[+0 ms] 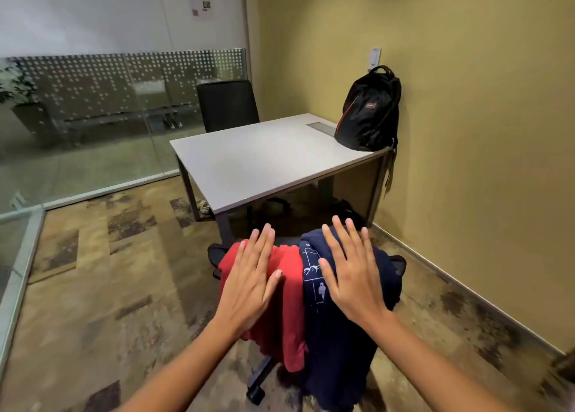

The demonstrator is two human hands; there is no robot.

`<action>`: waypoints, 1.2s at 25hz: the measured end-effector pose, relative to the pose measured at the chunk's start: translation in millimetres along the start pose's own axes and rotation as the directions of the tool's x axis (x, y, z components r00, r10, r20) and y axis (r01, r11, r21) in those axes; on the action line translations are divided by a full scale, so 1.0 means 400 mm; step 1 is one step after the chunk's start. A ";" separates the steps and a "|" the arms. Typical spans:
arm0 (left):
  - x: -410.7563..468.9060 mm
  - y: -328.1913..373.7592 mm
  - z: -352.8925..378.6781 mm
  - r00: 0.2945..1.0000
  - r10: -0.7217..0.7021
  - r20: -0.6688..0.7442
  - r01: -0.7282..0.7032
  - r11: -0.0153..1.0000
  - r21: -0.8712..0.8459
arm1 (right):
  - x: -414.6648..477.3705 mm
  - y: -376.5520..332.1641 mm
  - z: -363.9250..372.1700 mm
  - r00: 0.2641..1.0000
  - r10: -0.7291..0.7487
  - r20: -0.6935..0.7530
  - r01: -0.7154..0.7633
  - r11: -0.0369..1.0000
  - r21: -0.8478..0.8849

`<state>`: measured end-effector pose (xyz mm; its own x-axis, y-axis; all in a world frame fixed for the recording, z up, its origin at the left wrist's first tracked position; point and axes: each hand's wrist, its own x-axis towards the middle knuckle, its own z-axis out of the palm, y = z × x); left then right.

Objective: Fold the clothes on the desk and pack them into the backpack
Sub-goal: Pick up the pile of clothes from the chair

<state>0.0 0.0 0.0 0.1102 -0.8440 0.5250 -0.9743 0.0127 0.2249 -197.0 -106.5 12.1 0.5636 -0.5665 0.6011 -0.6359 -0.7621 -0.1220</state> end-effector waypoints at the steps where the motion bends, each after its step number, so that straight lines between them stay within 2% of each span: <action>1: -0.008 -0.002 0.005 1.000 0.007 0.028 -0.008 1.000 0.024 | -0.016 -0.006 0.000 0.999 0.014 0.042 -0.013 1.000 -0.027; 5: -0.010 -0.019 0.019 0.991 0.061 0.115 -0.078 0.985 0.151 | -0.068 0.005 0.016 0.993 0.028 0.111 -0.011 0.988 -0.154; 8: 0.012 -0.034 0.022 0.982 0.109 0.153 -0.139 0.971 0.196 | -0.070 0.030 0.016 0.983 0.027 0.180 0.001 0.988 -0.155; 10: 0.015 -0.039 0.031 0.980 0.115 0.160 -0.148 0.967 0.208 | -0.078 0.042 0.020 0.978 -0.023 0.208 0.058 0.985 -0.161; 13: 0.020 -0.040 0.041 0.983 0.131 0.132 -0.153 0.972 0.177 | -0.077 0.064 0.019 0.979 -0.120 0.163 0.145 0.978 -0.151; 15: 0.017 -0.040 0.051 0.984 0.136 0.115 -0.152 0.978 0.141 | -0.081 0.080 0.026 0.981 -0.171 0.094 0.179 0.980 -0.083; 19: 0.001 -0.022 0.062 0.993 0.108 0.036 -0.110 0.993 0.049 | -0.094 0.090 0.032 0.986 -0.167 0.023 0.168 0.986 -0.021; 25: 0.021 0.013 0.039 1.000 -0.005 -0.028 0.004 1.000 -0.009 | -0.087 0.119 -0.007 0.986 -0.154 0.058 0.147 0.984 0.101; 27: 0.023 0.013 0.027 0.999 -0.051 0.011 0.050 0.997 0.056 | -0.089 0.141 -0.026 0.992 -0.107 0.061 0.099 0.987 0.123; 29: 0.012 0.022 0.019 0.959 -0.282 0.024 0.278 0.955 0.103 | -0.095 0.154 -0.030 0.989 -0.070 0.127 0.055 0.992 0.117; 30: 0.007 0.033 0.018 0.890 -0.455 0.034 0.452 0.890 0.066 | -0.098 0.157 -0.028 0.986 -0.062 0.155 0.046 0.993 0.107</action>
<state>-13.8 -6.0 -1.6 0.5344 -0.7751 0.3371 -0.8299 -0.4055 0.3832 -264.7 -128.6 -10.3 0.6768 -0.5598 0.4781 -0.5492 -0.8164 -0.1786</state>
